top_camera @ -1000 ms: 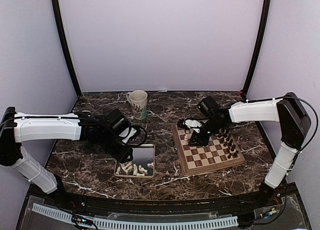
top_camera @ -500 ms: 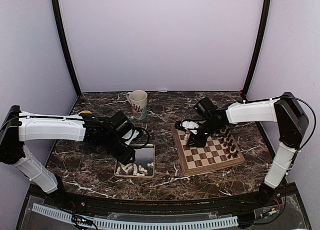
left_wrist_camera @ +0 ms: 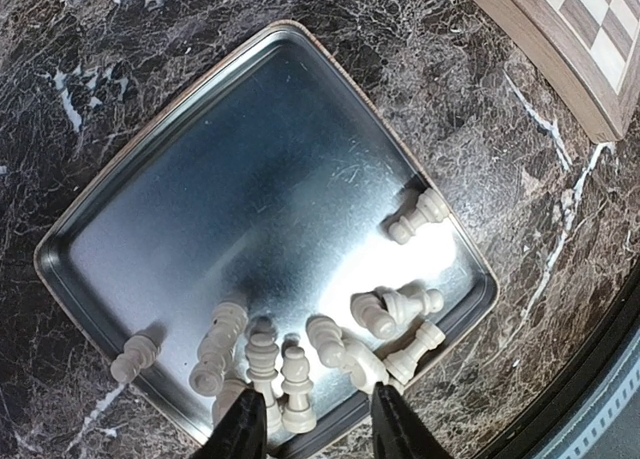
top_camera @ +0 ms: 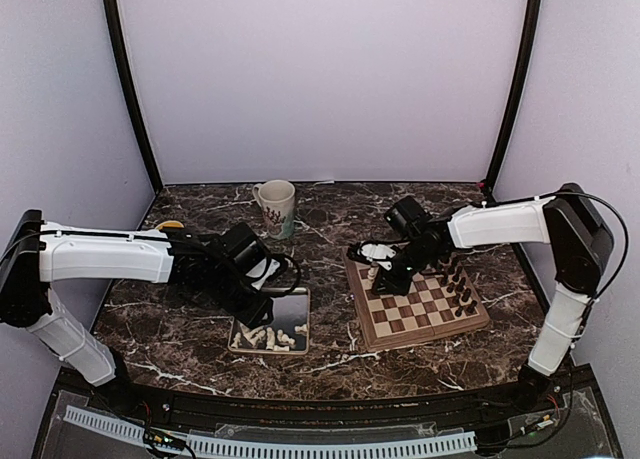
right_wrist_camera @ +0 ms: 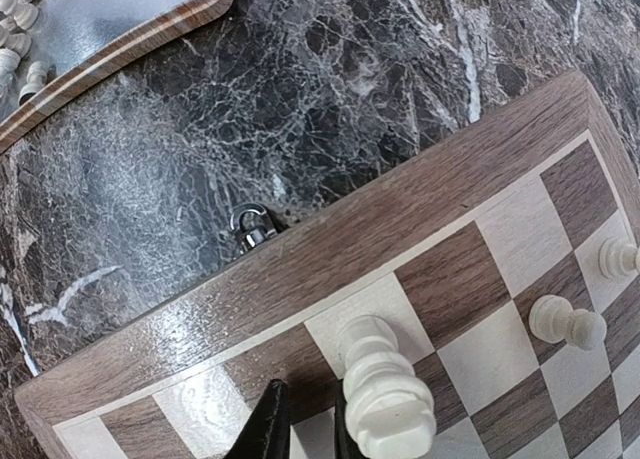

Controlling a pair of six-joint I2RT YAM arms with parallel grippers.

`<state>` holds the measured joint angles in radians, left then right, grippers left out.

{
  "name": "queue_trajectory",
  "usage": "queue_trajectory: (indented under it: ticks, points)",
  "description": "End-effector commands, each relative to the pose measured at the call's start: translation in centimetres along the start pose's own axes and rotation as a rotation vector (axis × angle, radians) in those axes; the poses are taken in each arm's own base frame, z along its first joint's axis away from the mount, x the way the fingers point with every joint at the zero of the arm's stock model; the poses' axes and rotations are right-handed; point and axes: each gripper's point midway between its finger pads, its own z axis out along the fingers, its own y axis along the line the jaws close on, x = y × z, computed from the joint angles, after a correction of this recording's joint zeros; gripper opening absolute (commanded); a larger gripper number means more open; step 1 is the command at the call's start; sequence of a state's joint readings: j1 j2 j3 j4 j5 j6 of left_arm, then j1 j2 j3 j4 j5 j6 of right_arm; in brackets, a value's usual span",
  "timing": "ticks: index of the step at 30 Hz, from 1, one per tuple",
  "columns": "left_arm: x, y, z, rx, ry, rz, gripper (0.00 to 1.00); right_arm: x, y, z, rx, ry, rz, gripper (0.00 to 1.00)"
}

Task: Set up the chess pieces on the board
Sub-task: Adjust the queen at d1, then pick up the pawn from the storage box.

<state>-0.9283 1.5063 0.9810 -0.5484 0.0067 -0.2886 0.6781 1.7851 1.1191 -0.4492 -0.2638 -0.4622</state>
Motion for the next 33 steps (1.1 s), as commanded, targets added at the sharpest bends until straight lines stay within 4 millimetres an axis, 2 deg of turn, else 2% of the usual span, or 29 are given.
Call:
queue_trajectory:
  ticks: [1, 6, 14, 22, 25, 33]
  points:
    - [0.2, -0.1, 0.2, -0.003, 0.001, -0.006, 0.38, -1.1, -0.1, 0.4, 0.020, -0.009, -0.021, 0.17]
    - [0.3, -0.1, 0.0, -0.005, 0.004, -0.010, 0.38, -1.0, -0.5, -0.2, 0.055, -0.004, -0.023, 0.17]
    - [1.0, 0.4, -1.1, -0.030, 0.025, 0.018, 0.38, 0.2, -0.5, -2.8, 0.071, -0.040, -0.008, 0.18]
    - [2.0, 0.1, -0.4, -0.024, 0.062, 0.059, 0.38, 0.9, -0.8, -4.9, 0.008, -0.110, 0.042, 0.24]
    - [1.6, -0.6, 0.1, -0.016, 0.058, 0.087, 0.38, 0.2, -0.4, -6.3, -0.013, -0.155, 0.027, 0.25]
    - [0.0, -1.1, 1.4, -0.032, 0.060, 0.118, 0.37, 0.5, -0.6, -6.4, -0.019, -0.156, 0.035, 0.26]
